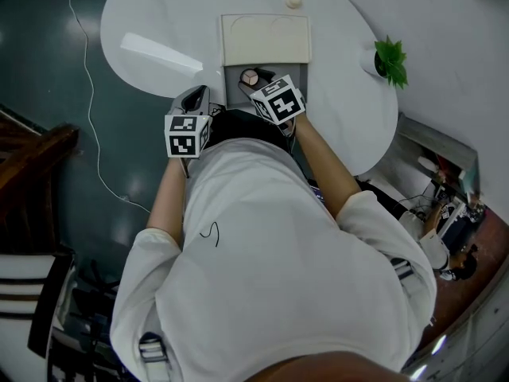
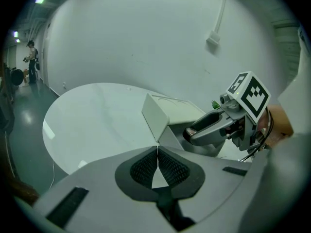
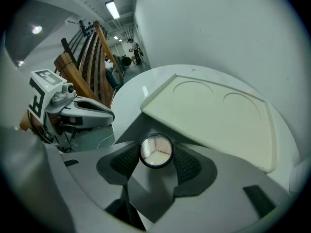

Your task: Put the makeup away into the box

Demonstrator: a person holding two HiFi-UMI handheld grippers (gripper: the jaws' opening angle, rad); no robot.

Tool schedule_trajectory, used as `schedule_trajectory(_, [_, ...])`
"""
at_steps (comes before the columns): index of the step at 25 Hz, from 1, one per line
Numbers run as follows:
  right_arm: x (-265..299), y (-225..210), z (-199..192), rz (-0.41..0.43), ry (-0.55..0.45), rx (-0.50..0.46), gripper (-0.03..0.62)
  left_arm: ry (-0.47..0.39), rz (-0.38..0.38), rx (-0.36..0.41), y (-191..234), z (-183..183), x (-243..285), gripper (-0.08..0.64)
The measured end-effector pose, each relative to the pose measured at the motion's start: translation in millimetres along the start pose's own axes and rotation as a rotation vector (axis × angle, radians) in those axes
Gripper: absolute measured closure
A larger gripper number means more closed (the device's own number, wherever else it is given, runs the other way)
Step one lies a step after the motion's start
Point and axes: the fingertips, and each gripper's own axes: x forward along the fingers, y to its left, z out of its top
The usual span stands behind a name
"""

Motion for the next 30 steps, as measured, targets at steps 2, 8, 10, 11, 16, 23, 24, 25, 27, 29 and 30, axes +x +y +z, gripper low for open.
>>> schedule_trajectory(2, [5, 2, -1, 0.003, 0.019, -0.014, 0.376, -0.002, 0.016, -0.014, 9, 0, -2, 0.54])
schedule_trajectory(8, [14, 2, -2, 0.002, 0.046, -0.028, 0.376, -0.01, 0.038, -0.021, 21, 5, -5, 0.54])
schedule_trajectory(10, [16, 2, -4, -0.001, 0.055, -0.034, 0.376, -0.007, 0.039, -0.022, 20, 4, -5, 0.54])
schedule_trajectory(11, [17, 2, -5, -0.001, 0.058, -0.036, 0.376, -0.005, 0.038, -0.021, 19, 3, -5, 0.54])
schedule_trajectory(16, [18, 5, -7, 0.003, 0.059, -0.035, 0.376, 0.001, 0.028, -0.012, 10, 1, -7, 0.54])
schedule_trajectory(23, [8, 7, -4, -0.002, 0.022, -0.054, 0.36, -0.002, 0.02, 0.015, -1, 6, -9, 0.54])
schedule_trajectory(24, [5, 6, -3, -0.005, 0.012, -0.054, 0.36, -0.005, 0.016, 0.021, -3, 8, -9, 0.54])
schedule_trajectory(25, [2, 5, -2, -0.009, 0.002, -0.053, 0.36, -0.01, 0.012, 0.027, -6, 10, -9, 0.54])
schedule_trajectory(27, [-7, 3, -1, -0.021, -0.021, -0.044, 0.379, -0.021, 0.004, 0.04, -12, 17, -8, 0.54])
schedule_trajectory(29, [-17, -2, -1, -0.041, -0.051, -0.024, 0.463, -0.033, -0.005, 0.052, -20, 24, -8, 0.54])
schedule_trajectory(30, [-23, -5, -2, -0.054, -0.069, -0.008, 0.517, -0.04, -0.012, 0.059, -24, 28, -7, 0.54])
